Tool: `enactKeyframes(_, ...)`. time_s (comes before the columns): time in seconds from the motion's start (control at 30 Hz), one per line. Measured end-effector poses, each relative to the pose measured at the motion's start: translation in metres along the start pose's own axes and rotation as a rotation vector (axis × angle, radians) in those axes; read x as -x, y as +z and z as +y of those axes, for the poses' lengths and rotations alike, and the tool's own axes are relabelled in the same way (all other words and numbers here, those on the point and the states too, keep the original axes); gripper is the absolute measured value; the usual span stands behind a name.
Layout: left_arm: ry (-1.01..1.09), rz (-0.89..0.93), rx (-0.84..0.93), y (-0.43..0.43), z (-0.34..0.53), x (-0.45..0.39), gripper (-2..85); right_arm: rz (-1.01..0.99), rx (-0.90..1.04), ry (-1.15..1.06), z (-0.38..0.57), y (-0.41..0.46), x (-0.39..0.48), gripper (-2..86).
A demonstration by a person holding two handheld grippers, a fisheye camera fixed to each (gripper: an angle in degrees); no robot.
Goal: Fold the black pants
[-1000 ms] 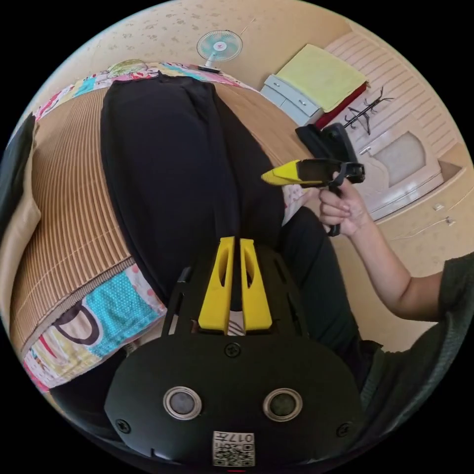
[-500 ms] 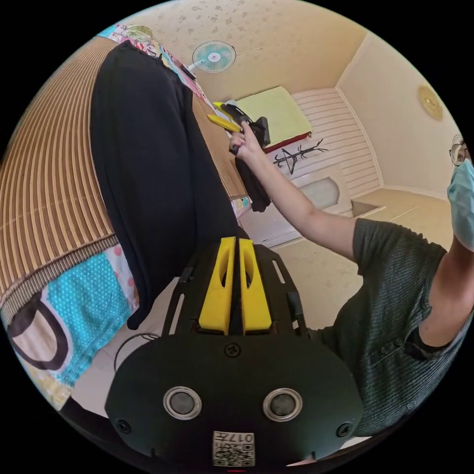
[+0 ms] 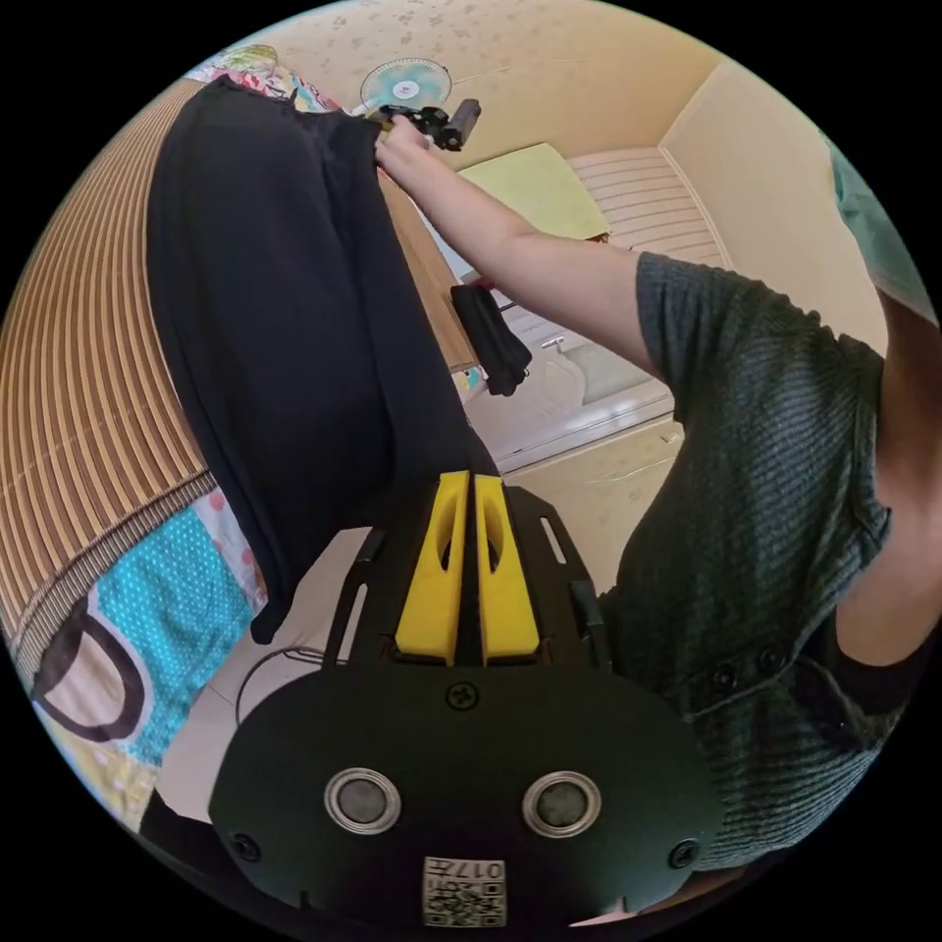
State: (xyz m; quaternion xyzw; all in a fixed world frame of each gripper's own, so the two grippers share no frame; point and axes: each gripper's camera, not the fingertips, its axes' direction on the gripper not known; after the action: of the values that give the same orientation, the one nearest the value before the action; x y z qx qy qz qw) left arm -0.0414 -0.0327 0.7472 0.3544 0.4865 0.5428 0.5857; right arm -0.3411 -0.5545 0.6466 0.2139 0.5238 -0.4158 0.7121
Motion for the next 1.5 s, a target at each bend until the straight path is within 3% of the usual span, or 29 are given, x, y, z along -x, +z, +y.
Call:
enactKeyframes(0.1,0.033,-0.043,0.009,-0.008,0.016,-0.037,-0.9,-0.09,-0.16,-0.289,0.017,-0.033,0.116,3.1)
enactKeyframes(0.17,-0.006,-0.142,0.003,-0.014,0.033,-0.058,-0.8,-0.175,-0.124,-0.355,0.026,-0.017,0.162,3.1)
enactKeyframes(0.3,-0.073,-0.297,0.015,-0.008,0.058,-0.073,-0.5,-0.549,0.212,-0.172,0.045,0.067,0.166,4.0)
enactKeyframes(0.47,-0.159,-0.371,-0.025,0.0,0.082,-0.081,2.1,-0.676,0.294,-0.034,0.124,0.046,0.107,6.5)
enactKeyframes(0.7,-0.108,-0.512,-0.099,-0.003,0.006,-0.091,10.8,-0.431,0.312,-0.095,0.312,-0.073,0.011,7.6)
enactKeyframes(0.9,-0.096,-0.65,0.01,0.103,-0.039,-0.06,8.2,-0.305,0.315,-0.087,0.427,-0.131,-0.043,7.7)
enactKeyframes(1.03,-0.063,-0.787,-0.051,0.147,-0.021,-0.073,4.3,-0.283,0.319,-0.086,0.448,-0.139,-0.058,7.7)
enactKeyframes(1.17,-0.048,-0.651,-0.178,0.136,0.014,-0.114,1.9,-0.298,0.277,-0.1,0.442,-0.148,-0.062,7.8)
enactKeyframes(1.23,-0.052,-0.721,-0.215,0.138,0.037,-0.13,2.3,-0.302,0.229,-0.105,0.439,-0.154,-0.065,7.9)
enactKeyframes(1.37,-0.277,-0.687,-0.108,0.172,0.066,-0.058,4.6,-0.223,0.298,-0.188,0.448,-0.11,-0.06,8.2)
enactKeyframes(1.43,-0.3,-0.639,-0.159,0.169,0.075,-0.044,5.7,-0.109,0.416,-0.242,0.464,-0.068,-0.054,8.4)
enactKeyframes(1.5,-0.277,-0.715,-0.221,0.166,0.073,-0.054,6.7,-0.062,0.326,-0.31,0.486,-0.063,-0.055,8.3)
